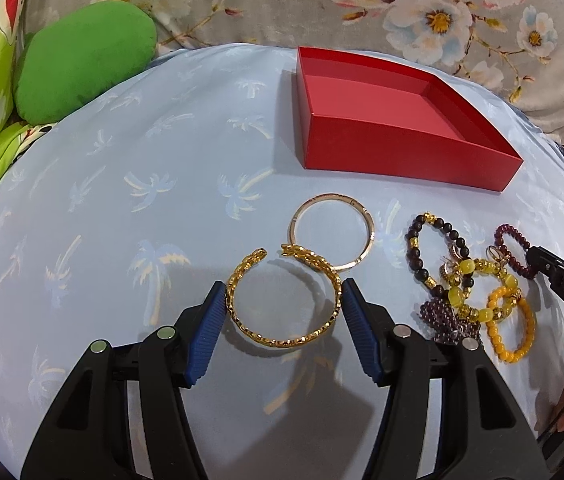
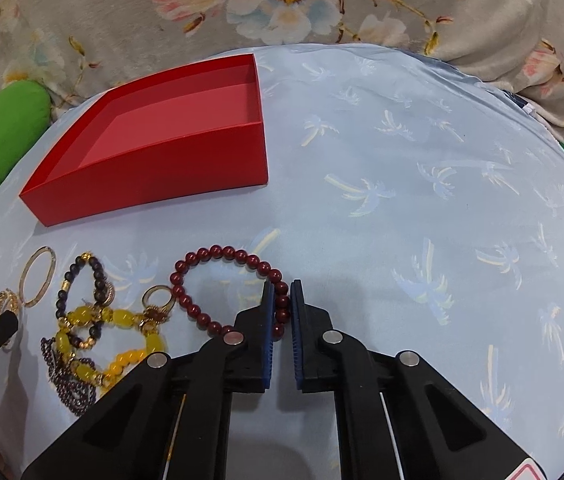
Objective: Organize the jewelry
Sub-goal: 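Carry both held bracelets into the red tray and open both tools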
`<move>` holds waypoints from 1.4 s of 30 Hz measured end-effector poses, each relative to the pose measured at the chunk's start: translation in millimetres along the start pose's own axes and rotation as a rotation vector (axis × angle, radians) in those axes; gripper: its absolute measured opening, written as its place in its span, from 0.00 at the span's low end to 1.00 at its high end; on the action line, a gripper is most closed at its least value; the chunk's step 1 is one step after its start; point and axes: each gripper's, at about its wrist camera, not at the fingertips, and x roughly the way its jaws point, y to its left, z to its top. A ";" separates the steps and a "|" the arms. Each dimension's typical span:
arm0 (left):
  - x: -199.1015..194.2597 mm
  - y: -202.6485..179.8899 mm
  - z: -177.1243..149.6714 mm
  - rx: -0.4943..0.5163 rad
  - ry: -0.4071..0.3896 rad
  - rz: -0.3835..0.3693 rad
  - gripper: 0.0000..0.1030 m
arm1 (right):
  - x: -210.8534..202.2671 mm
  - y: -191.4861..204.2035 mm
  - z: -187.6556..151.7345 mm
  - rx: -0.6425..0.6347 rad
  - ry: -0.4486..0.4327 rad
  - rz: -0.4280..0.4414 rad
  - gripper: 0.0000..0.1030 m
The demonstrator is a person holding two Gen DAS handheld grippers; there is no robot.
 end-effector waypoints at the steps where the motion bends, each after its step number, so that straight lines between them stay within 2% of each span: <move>1: -2.0 0.9 -1.3 -0.001 0.000 0.000 0.54 | -2.8 -0.3 -1.4 0.003 -0.002 0.004 0.07; 7: -16.7 2.7 -6.5 -0.002 -0.007 0.001 0.54 | -24.7 -2.7 -8.5 0.033 -0.009 0.052 0.07; 12: -31.8 -1.8 4.7 0.010 -0.017 -0.012 0.54 | -52.5 -0.7 6.5 0.027 -0.051 0.082 0.07; 18: -50.6 -16.1 54.5 0.062 -0.057 -0.069 0.54 | -87.1 12.8 61.5 -0.050 -0.149 0.101 0.07; 22: -49.6 -28.1 100.9 0.082 -0.100 -0.105 0.54 | -86.8 23.2 103.7 -0.069 -0.177 0.146 0.07; 29: -6.7 -51.1 168.2 0.117 -0.105 -0.115 0.54 | -38.2 48.8 178.3 -0.061 -0.156 0.219 0.07; 32: 15.5 -55.5 193.6 0.122 -0.099 -0.133 0.54 | -8.6 61.0 202.3 -0.067 -0.131 0.223 0.07; 38: 61.8 -59.8 226.2 0.127 -0.061 -0.143 0.54 | 57.1 73.1 232.0 -0.047 -0.039 0.264 0.07; 42: 96.8 -62.4 235.6 0.130 -0.009 -0.128 0.54 | 92.0 78.2 240.6 -0.053 0.022 0.232 0.07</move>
